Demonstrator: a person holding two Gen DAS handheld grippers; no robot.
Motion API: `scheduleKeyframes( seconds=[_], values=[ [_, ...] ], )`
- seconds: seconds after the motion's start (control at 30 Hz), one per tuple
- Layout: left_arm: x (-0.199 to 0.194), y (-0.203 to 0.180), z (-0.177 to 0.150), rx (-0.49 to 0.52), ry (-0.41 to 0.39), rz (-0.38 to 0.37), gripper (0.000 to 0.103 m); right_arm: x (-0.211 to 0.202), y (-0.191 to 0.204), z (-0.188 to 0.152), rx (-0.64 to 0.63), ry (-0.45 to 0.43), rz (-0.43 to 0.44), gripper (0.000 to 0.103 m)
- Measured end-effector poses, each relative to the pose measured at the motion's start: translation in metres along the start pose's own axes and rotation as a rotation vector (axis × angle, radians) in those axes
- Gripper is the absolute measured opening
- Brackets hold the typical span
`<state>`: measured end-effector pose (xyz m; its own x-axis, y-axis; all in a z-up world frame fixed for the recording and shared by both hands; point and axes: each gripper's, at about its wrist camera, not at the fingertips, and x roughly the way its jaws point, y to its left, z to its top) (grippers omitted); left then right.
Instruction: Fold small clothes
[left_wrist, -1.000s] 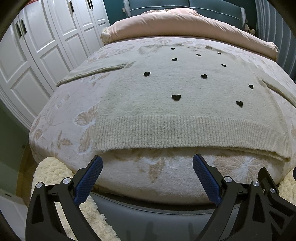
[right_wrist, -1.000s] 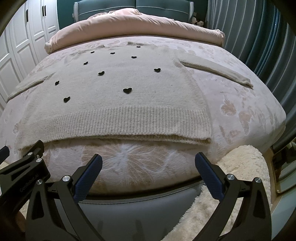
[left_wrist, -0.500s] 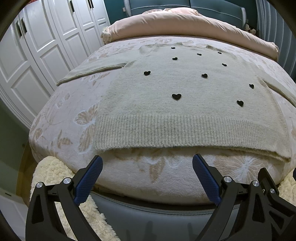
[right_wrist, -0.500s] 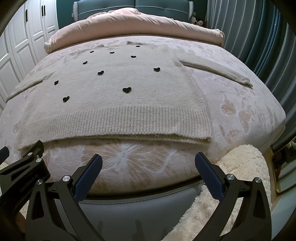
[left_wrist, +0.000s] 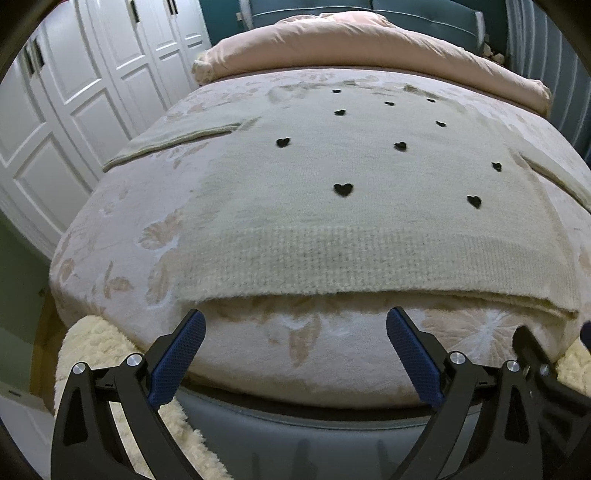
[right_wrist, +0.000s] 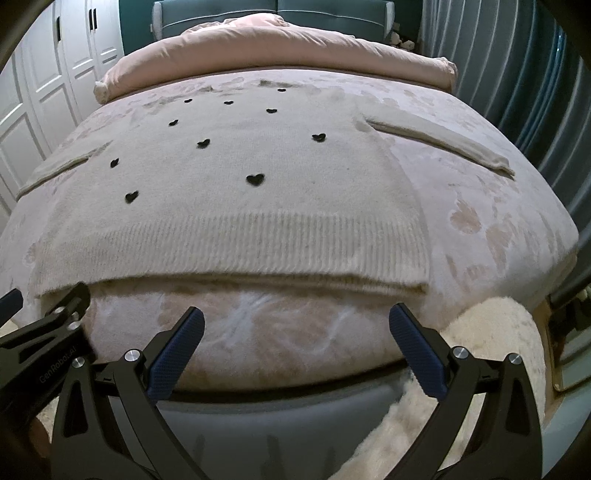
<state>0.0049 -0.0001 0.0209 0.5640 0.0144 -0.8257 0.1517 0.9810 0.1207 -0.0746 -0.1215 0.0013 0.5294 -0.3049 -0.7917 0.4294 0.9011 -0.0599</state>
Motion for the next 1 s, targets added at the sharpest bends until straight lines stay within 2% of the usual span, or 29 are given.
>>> scheduleKeyframes(
  seconds=[0.1, 0.2, 0.47, 0.53, 0.7, 0.77, 0.8, 0.83, 0.87, 0.9, 0.93, 1.0],
  values=[
    [0.003, 0.000, 0.008, 0.013, -0.014, 0.007, 0.097, 0.012, -0.026, 0.016, 0.044, -0.011, 0.001, 0.098],
    [0.009, 0.005, 0.022, 0.003, -0.025, 0.023, 0.097, 0.032, -0.070, 0.044, 0.113, -0.014, 0.004, 0.098],
    [0.034, 0.020, 0.061, -0.049, 0.005, -0.040, 0.097, 0.126, -0.263, 0.134, 0.499, 0.008, 0.035, 0.098],
    [0.041, 0.021, 0.068, -0.052, -0.001, -0.026, 0.097, 0.149, -0.309, 0.151, 0.606, -0.017, 0.032, 0.098],
    [0.061, 0.019, 0.085, -0.050, 0.001, -0.002, 0.095, 0.192, -0.389, 0.169, 0.833, -0.050, 0.009, 0.096],
    [0.070, 0.019, 0.092, -0.060, 0.014, 0.004, 0.095, 0.207, -0.409, 0.175, 0.889, -0.055, -0.024, 0.088],
    [0.074, 0.019, 0.096, -0.067, 0.018, 0.001, 0.092, 0.213, -0.414, 0.179, 0.899, -0.057, -0.038, 0.080],
    [0.079, 0.019, 0.101, -0.074, 0.025, -0.007, 0.087, 0.218, -0.418, 0.186, 0.903, -0.060, -0.064, 0.068],
    [0.083, 0.018, 0.104, -0.078, 0.031, -0.006, 0.085, 0.223, -0.418, 0.192, 0.898, -0.054, -0.082, 0.062],
    [0.087, 0.018, 0.107, -0.080, 0.036, -0.007, 0.082, 0.225, -0.420, 0.197, 0.894, -0.049, -0.085, 0.046],
    [0.091, 0.019, 0.111, -0.084, 0.042, -0.010, 0.082, 0.229, -0.419, 0.207, 0.896, -0.040, -0.085, 0.026],
    [0.097, 0.020, 0.117, -0.092, 0.041, -0.015, 0.082, 0.227, -0.413, 0.228, 0.906, -0.070, -0.019, 0.007]
  ],
)
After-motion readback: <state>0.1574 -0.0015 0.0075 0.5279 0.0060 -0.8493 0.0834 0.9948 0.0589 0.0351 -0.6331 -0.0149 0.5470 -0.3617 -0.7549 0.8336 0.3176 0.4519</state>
